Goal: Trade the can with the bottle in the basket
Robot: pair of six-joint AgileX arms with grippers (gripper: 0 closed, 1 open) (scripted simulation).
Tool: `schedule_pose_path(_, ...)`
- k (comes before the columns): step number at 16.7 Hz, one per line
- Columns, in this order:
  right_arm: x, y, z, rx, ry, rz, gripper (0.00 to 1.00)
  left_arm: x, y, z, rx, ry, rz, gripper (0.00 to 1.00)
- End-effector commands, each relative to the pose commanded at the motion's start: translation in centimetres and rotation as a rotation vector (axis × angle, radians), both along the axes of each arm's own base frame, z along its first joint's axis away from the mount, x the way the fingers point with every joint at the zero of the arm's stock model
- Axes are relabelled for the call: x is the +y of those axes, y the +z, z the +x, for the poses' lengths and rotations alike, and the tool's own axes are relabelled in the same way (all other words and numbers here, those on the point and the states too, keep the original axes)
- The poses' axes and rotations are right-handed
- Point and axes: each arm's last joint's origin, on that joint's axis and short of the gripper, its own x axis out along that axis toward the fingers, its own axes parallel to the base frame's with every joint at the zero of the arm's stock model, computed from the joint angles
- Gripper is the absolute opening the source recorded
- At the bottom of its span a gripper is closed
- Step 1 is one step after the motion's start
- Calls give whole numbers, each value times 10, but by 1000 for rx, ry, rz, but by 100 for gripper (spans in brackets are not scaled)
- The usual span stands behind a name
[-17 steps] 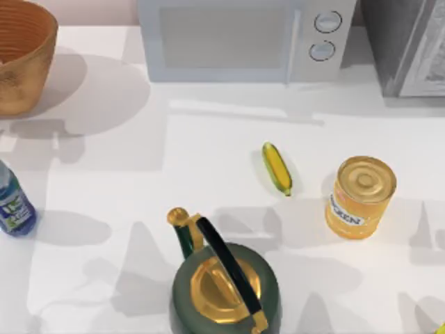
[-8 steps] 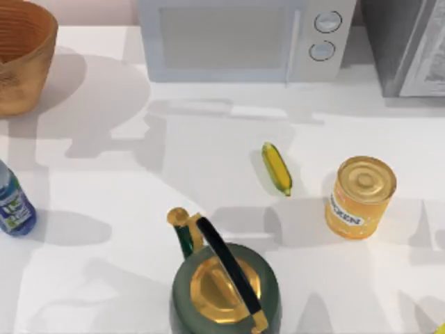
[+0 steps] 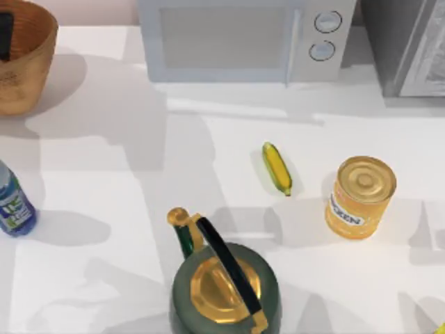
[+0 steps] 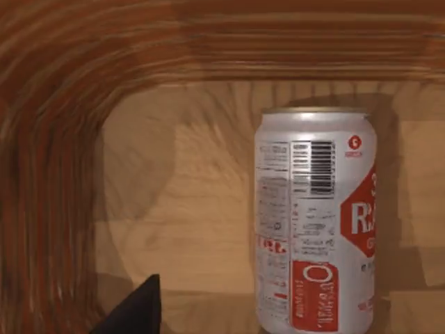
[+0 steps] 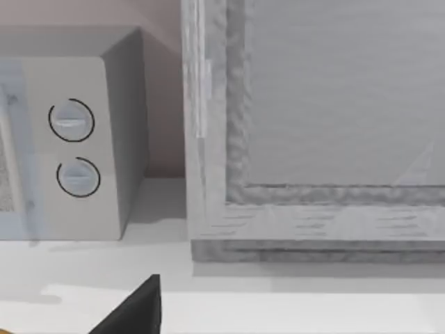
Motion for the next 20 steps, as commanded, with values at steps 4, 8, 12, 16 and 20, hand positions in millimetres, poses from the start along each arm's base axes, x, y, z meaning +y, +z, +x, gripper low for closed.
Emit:
schedule_pose_path(4,0,0,0,0,0,0,100,4,-17,7,34,-3,-9,100)
schedule_pose_path(8,0,0,0,0,0,0,100,0,-18,8,35,-10,-9,100)
schedule_pose_path(12,0,0,0,0,0,0,100,2,-41,16,34,-3,-9,100)
schedule_pose_path(16,0,0,0,0,0,0,100,0,-74,25,34,-4,-9,100)
schedule_pose_path(20,0,0,0,0,0,0,100,0,-75,25,34,-3,-9,92)
